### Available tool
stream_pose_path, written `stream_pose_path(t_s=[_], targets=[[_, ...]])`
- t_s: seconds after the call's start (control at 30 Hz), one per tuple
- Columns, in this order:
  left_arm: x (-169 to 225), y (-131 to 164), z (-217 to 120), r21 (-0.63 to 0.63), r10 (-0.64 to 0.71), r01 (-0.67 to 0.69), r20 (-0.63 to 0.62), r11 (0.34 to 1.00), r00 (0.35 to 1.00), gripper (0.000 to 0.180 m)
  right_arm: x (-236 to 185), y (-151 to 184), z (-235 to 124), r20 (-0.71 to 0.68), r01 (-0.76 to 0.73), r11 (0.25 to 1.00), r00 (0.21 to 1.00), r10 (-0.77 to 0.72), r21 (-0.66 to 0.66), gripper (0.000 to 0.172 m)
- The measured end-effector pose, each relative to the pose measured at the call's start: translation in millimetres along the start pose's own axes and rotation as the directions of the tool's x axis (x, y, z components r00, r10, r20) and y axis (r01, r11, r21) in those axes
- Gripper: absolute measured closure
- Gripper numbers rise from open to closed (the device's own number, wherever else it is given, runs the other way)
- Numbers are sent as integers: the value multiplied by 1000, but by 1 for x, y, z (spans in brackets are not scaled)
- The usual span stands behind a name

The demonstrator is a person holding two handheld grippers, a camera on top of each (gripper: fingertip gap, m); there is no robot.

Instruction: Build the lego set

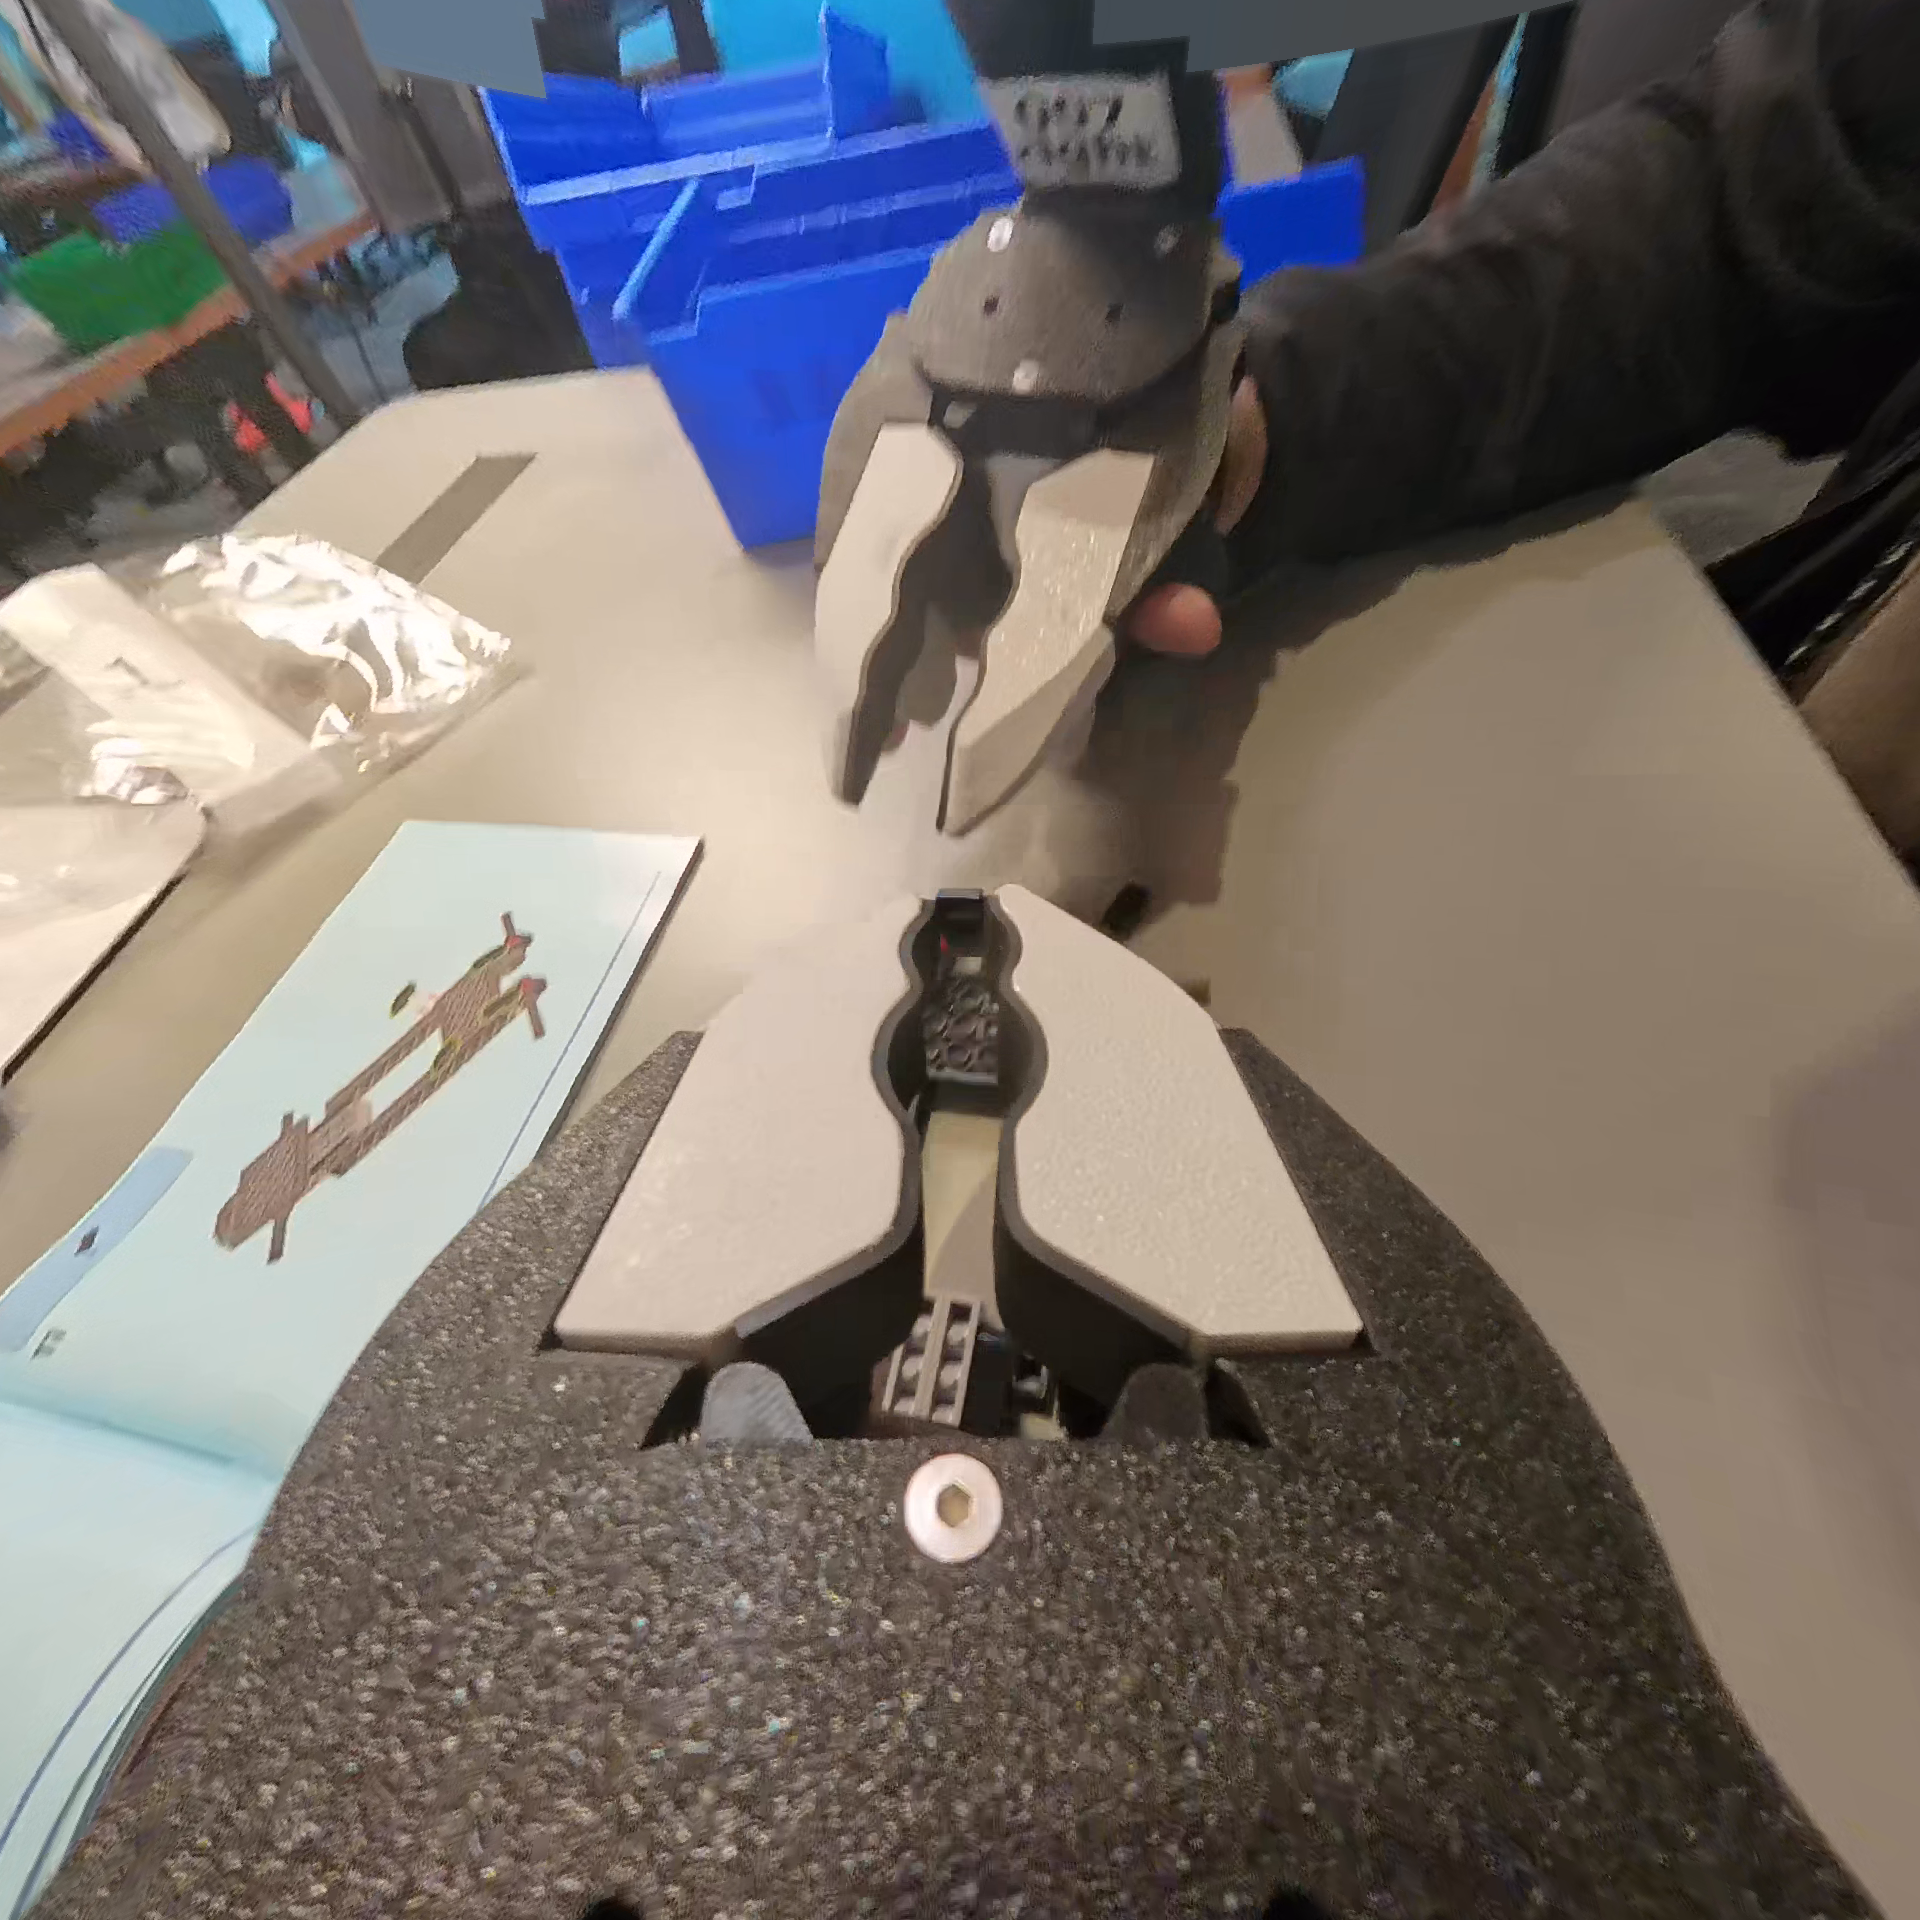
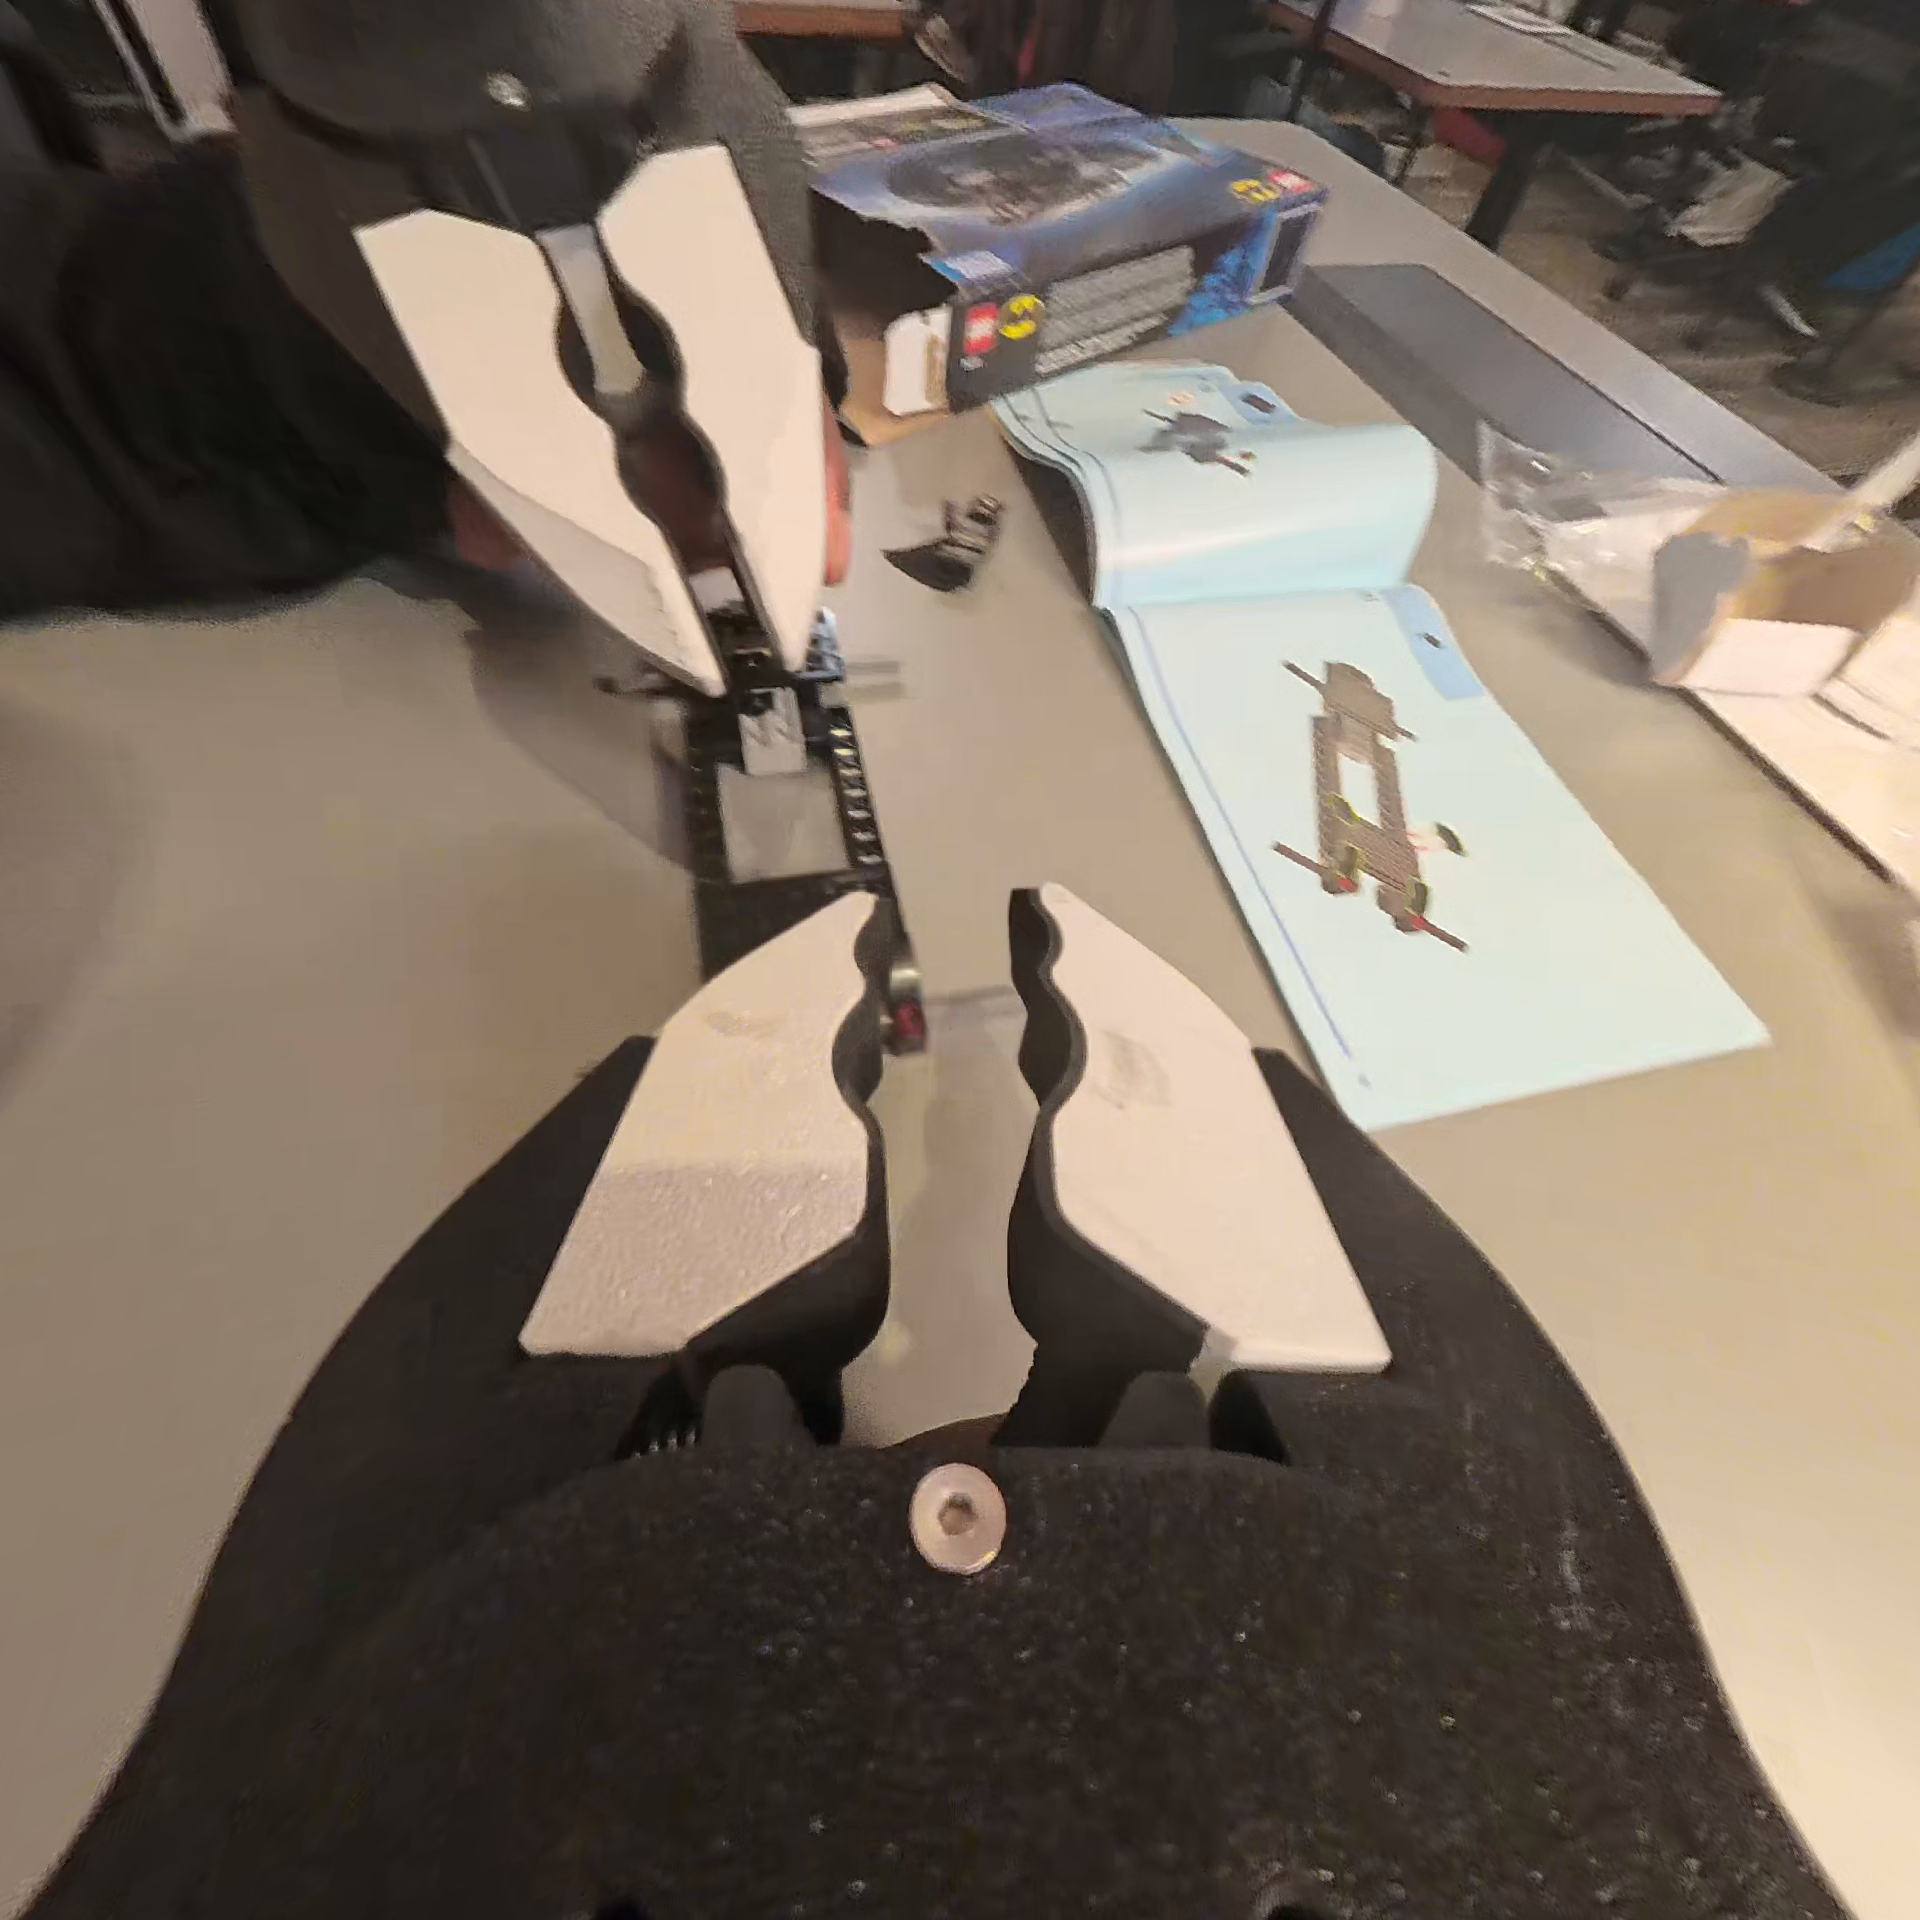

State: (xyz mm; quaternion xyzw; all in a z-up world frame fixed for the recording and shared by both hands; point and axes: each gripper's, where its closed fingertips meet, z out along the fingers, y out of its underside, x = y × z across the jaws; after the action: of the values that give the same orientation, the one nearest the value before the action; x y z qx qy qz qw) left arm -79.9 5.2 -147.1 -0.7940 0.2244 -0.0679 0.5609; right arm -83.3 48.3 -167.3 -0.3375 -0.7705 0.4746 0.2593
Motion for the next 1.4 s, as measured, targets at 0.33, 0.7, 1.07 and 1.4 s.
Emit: stream_pose_path(t_s=[0.33,0.7,1.07,1.4], targets=[[-15,40,8,-230,43,-27,66,973,997,173,43,-9,-38,-138,-168,960,970,201,223,152],[-23,37,-1,-234,92,-58,138,971,986,173,14,-2,-45,-111,-84,983,988,103,163,145],[-48,36,-15,-249,140,-73,263,966,955,173,15,12,-30,-180,-75,997,981,77,18,123],[-89,45,-38,-188,107,-17,480,982,871,173,54,-19,4,-323,-140,978,928,185,157,128]])
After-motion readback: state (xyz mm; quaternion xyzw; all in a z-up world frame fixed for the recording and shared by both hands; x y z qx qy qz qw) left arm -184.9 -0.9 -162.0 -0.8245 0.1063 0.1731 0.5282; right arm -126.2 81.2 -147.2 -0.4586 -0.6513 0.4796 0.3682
